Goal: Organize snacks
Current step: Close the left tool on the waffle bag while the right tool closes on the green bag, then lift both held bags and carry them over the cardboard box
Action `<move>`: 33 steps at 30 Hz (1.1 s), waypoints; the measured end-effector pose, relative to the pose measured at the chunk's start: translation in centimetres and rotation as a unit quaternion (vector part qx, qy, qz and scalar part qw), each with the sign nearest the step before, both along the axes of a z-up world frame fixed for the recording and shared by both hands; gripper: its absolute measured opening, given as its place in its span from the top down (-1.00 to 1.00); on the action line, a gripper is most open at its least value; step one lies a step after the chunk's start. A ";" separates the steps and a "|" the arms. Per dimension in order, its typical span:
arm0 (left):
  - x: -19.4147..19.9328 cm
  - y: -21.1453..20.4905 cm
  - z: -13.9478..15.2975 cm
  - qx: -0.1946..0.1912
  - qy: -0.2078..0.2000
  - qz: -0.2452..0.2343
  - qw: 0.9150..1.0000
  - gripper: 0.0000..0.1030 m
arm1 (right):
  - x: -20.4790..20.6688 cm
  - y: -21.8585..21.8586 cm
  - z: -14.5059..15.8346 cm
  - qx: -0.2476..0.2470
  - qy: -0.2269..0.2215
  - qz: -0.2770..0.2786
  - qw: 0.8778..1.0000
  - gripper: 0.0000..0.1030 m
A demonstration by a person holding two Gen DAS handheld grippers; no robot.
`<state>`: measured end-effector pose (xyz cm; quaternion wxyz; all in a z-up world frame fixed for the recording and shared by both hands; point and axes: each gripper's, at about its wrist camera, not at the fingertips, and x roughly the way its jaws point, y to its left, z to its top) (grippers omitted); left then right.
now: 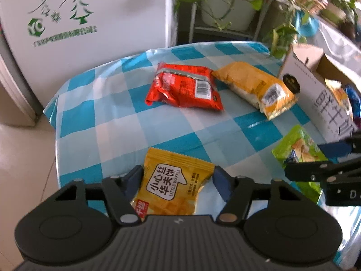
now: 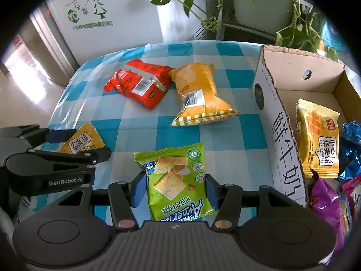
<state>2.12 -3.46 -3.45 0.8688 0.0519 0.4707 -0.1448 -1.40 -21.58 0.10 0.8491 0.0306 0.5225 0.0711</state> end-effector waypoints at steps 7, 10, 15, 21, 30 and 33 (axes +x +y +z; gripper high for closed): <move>0.2 0.8 0.7 -0.027 -0.002 0.028 0.999 -0.25 | 0.3 -0.3 0.6 0.006 -0.009 -0.017 1.000 -0.18; 0.2 0.9 0.9 -0.032 -0.005 0.033 0.999 -0.25 | 0.4 -0.3 0.7 0.010 -0.010 -0.019 1.000 -0.18; 0.0 0.7 1.2 -0.036 -0.009 0.034 0.999 -0.25 | 0.5 -0.1 0.9 0.011 -0.013 -0.018 1.000 -0.18; -0.3 0.4 1.7 -0.038 -0.017 0.038 0.998 -0.25 | 0.4 -0.3 1.2 0.014 -0.019 -0.024 0.999 -0.18; -0.1 -0.3 2.3 -0.039 -0.023 0.057 0.997 -0.25 | 0.3 -0.7 1.8 0.012 -0.030 -0.038 0.999 -0.18; -0.2 -0.6 2.3 -0.034 -0.025 0.057 0.998 -0.25 | 0.4 -0.8 1.9 0.008 -0.032 -0.045 0.998 -0.18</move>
